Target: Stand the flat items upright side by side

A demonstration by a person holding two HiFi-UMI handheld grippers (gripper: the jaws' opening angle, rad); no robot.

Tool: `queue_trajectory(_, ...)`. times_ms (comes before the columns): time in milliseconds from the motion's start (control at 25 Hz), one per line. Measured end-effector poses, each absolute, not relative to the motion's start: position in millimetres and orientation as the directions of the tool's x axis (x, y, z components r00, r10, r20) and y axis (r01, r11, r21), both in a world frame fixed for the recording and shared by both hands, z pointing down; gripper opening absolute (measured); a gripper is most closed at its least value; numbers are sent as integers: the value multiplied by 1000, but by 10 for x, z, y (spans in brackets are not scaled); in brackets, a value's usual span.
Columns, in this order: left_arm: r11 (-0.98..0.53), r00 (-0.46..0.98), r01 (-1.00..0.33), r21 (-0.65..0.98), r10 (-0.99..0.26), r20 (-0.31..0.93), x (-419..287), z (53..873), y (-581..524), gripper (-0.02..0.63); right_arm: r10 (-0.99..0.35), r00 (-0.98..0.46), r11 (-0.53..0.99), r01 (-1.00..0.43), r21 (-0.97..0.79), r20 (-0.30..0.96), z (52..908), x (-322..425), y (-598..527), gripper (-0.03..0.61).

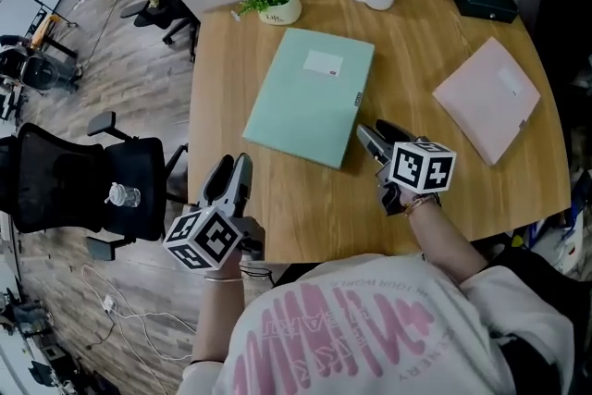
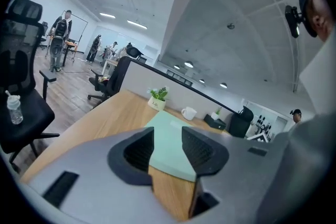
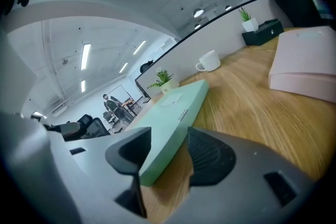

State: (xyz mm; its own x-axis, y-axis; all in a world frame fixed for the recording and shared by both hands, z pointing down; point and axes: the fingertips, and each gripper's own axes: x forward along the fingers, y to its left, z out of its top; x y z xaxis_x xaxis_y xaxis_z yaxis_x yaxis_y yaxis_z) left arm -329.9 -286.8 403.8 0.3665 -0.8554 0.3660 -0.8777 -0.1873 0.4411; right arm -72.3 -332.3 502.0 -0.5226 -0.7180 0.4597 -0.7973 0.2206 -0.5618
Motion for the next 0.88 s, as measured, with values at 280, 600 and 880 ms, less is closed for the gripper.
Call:
queue_trajectory(280,-272,476,-850,450,-762,439,-3320,4299,-3547,229,-731,-497,87,-747,-659,468,5082,-782,-3518,235)
queue_trajectory(600,-384,613,-781,493,-626,482,-3195,4585,-4435,279,-744,-445,-33,-720,-693,498,5141,-914,-3795,258)
queue_trajectory(880,-463,663,-745,481,-595,454,-3052,4963,-4841,291,-744,-374,-98,-758,-645,553,5312,-867,-3922,258)
